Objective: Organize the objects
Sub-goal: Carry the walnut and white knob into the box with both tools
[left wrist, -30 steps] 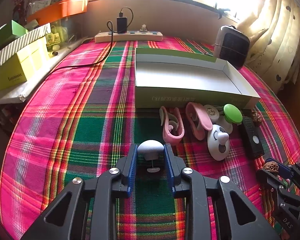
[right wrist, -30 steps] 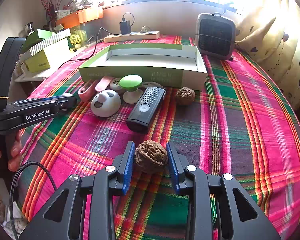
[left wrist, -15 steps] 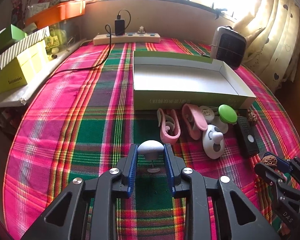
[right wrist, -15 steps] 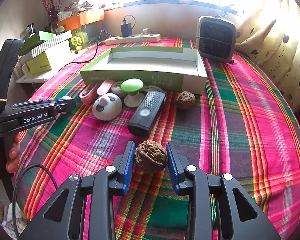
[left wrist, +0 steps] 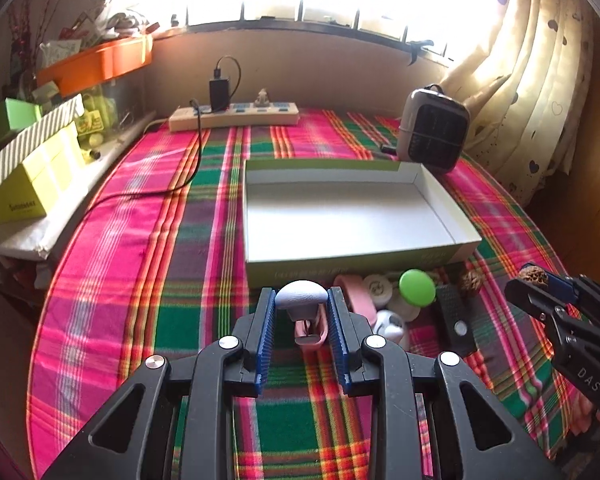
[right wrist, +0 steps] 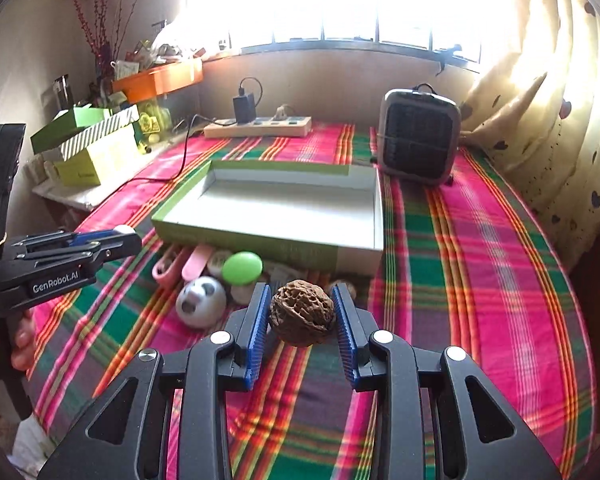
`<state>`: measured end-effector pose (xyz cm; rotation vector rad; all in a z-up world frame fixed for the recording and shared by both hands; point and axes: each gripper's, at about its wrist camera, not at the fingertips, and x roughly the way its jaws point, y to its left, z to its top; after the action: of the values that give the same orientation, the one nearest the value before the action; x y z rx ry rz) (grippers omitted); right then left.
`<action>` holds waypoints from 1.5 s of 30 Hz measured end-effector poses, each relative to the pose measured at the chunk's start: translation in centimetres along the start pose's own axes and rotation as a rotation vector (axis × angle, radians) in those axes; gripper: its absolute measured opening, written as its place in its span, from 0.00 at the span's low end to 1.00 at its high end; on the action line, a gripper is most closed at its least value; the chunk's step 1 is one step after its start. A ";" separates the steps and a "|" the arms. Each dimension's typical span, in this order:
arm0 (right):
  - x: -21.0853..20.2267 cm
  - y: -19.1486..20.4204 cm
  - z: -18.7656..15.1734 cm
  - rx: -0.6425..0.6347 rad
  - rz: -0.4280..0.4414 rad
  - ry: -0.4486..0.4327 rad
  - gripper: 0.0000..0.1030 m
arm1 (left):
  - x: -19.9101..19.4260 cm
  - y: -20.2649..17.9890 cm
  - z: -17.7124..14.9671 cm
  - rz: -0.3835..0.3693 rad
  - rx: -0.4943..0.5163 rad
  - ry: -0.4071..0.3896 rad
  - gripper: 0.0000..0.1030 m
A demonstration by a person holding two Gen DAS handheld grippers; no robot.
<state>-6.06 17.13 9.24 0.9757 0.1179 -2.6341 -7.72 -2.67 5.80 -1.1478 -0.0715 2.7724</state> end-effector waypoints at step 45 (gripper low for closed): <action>17.7 -3.8 9.9 -0.094 -0.027 0.231 0.32 | 14.3 0.4 8.5 0.038 0.039 0.153 0.23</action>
<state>-26.03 13.96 5.20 1.2493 0.3084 -2.5049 -23.77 -0.85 1.76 -1.3604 0.0206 2.6943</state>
